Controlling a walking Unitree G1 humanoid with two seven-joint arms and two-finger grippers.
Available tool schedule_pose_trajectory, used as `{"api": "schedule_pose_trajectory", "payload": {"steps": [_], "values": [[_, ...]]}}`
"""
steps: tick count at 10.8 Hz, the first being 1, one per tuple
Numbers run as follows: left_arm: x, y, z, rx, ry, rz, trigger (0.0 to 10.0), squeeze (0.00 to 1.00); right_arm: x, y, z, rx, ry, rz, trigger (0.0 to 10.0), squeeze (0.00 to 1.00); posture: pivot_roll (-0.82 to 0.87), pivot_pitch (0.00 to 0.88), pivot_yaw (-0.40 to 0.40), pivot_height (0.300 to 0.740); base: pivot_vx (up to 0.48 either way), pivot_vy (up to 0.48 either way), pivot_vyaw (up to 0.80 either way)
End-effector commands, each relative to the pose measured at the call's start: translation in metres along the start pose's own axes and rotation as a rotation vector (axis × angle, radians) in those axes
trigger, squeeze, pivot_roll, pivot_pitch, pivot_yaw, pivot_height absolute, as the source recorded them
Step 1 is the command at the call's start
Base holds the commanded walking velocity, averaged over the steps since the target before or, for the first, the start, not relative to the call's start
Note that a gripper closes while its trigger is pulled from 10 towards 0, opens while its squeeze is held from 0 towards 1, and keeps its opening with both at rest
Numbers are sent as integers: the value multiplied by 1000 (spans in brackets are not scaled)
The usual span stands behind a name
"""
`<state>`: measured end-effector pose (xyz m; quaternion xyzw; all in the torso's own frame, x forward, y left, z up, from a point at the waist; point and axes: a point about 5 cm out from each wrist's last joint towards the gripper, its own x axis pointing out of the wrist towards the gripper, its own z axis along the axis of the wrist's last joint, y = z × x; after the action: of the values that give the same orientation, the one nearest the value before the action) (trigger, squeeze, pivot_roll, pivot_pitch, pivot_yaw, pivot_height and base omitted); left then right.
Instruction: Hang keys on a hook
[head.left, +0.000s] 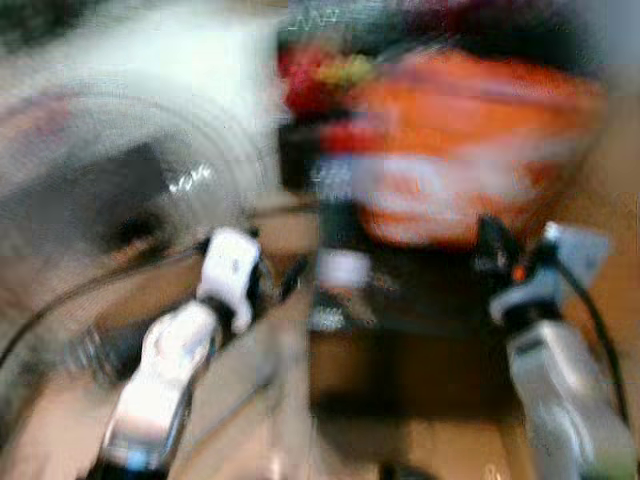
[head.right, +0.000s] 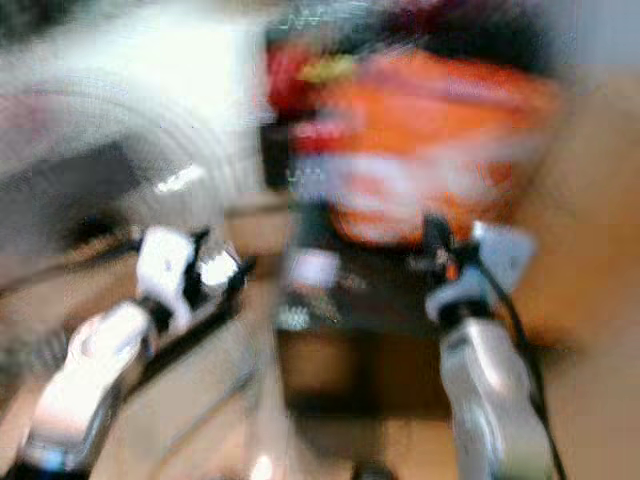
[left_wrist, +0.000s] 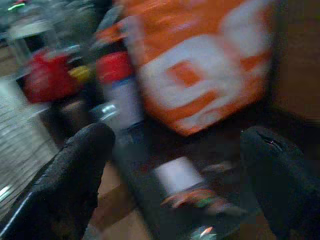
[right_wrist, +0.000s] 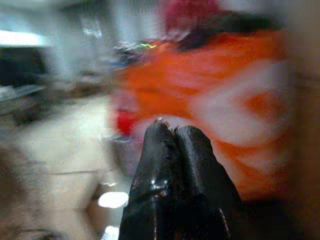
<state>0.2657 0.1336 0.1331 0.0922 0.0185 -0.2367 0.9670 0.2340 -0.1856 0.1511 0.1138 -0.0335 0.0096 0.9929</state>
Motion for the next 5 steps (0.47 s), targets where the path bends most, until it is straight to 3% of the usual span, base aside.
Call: {"api": "schedule_pose_trajectory", "payload": {"steps": [1,2,3,5], "values": [[1,-1,2,2,-12,10,10000,0,2,-2,6,-13,-12,-6,10000,0,-68,0,21,740,0,0,0],[1,-1,1,-6,-15,26,10000,0,3,-1,7,-31,-17,-5,10000,0,-75,0,25,740,0,0,0],[3,-1,0,4,-13,33,10000,0,5,-2,8,-99,-18,-39,10000,0,-75,0,25,740,0,0,-800],[6,0,-1,6,-10,50,10000,0,4,-1,6,-85,-5,-23,10000,0,-87,0,20,740,0,0,-800]]}}
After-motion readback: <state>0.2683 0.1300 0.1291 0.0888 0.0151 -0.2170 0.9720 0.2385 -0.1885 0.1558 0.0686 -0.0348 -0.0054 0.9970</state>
